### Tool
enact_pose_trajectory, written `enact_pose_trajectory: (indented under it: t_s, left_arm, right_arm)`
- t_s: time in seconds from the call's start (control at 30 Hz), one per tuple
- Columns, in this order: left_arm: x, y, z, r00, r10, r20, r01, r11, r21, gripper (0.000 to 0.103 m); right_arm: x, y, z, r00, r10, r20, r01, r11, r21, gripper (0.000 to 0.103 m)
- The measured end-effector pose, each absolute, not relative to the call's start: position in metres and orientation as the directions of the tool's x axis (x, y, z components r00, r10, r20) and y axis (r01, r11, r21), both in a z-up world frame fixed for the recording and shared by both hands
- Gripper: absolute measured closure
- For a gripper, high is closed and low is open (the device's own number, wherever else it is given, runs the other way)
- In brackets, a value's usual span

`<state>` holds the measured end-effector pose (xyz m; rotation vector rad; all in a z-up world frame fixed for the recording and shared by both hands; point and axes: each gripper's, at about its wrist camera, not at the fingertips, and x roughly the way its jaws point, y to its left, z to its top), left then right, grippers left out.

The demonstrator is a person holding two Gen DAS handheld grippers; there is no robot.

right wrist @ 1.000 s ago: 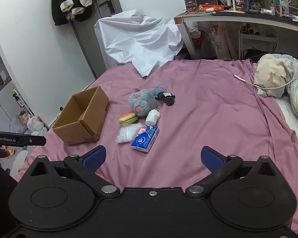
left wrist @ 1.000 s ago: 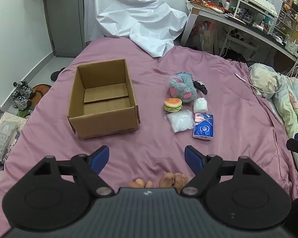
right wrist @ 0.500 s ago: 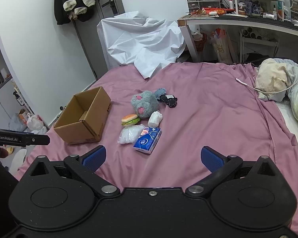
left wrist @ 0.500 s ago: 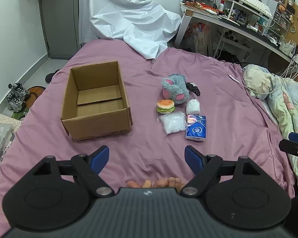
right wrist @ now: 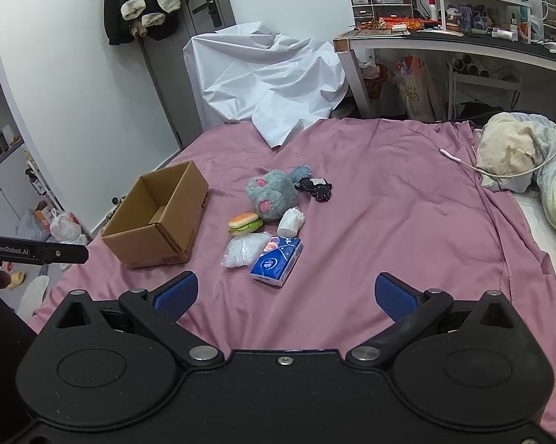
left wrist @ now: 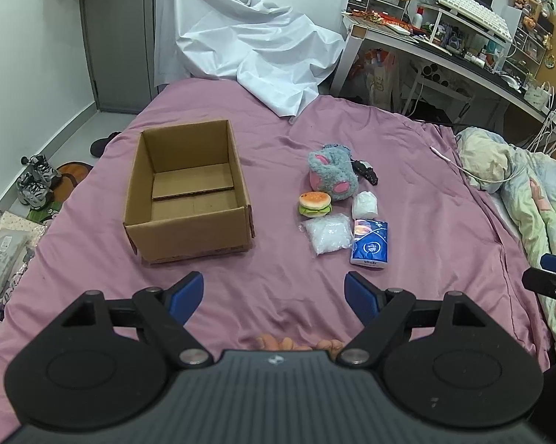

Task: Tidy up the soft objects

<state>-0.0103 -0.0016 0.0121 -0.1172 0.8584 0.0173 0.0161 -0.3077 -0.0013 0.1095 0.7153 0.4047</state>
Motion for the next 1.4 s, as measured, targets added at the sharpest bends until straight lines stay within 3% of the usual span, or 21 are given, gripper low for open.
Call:
enact_pose_trajectory:
  t_s: [1.4]
  left_arm:
    - [-0.019, 0.005, 0.029, 0.661, -0.066, -0.748, -0.06, 0.988, -0.14, 0.021]
  right_arm:
    - [0.013, -0.302, 0.002, 0.682, 0.393, -0.617, -0.324, 0.919, 0.226, 0.0]
